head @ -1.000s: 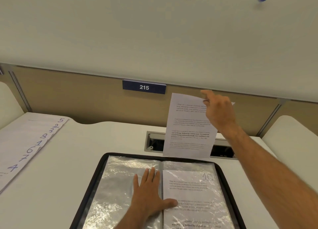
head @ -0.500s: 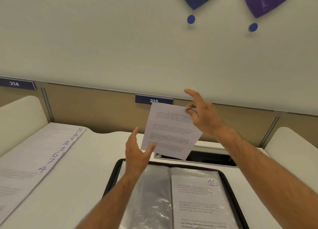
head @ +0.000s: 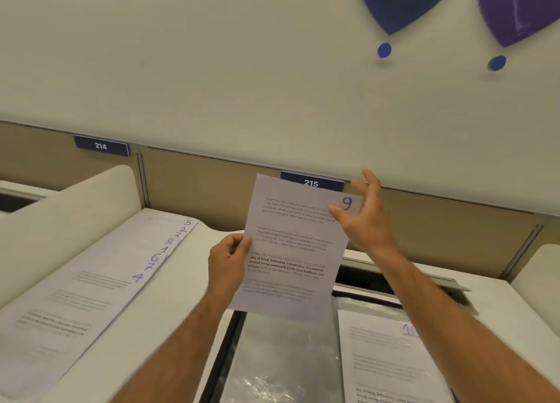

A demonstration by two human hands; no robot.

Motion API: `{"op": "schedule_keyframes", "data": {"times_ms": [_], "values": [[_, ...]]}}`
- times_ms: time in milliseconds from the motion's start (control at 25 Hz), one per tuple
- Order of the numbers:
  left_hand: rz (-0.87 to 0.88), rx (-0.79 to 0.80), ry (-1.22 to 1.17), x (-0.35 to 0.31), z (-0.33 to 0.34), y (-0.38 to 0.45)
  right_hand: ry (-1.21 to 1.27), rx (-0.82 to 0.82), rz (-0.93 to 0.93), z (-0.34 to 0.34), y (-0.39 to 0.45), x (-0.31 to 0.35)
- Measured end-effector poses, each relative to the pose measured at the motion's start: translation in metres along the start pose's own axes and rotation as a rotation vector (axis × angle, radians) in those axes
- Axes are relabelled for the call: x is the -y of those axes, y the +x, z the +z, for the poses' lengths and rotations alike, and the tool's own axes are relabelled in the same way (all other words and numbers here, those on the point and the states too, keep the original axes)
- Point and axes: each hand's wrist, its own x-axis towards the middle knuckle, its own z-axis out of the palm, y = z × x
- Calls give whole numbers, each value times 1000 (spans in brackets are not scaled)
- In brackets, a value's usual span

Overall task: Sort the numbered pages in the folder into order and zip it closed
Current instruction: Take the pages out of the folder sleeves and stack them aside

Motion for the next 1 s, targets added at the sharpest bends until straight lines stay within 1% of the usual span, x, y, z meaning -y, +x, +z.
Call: {"op": "schedule_keyframes", "data": {"times_ms": [40,120,160,240,320,400,520,640,840,1000], "values": [[-13,-8,14,0,-9,2,136,-14,170,10,-11,-7],[-49,-16,53,4,-34,10,385,75,454,41,-38,-21],[-68,-18,78,6,-48,14,466,128,538,58,-50,-26],[-96,-42,143,9,-75,23,541,151,619,93,-69,-28],[-118,-98,233,9,-102,32,553,128,657,127,-82,-22],[-149,-140,353,10,-131,41,527,117,654,162,-91,-11],[-197,-219,513,16,-177,53,498,158,646,210,-103,9],[-241,-298,651,25,-226,64,509,263,653,258,-122,31],[-356,-438,839,37,-295,72,585,429,723,331,-158,66],[-462,-487,946,54,-339,75,601,579,773,376,-184,85]]}}
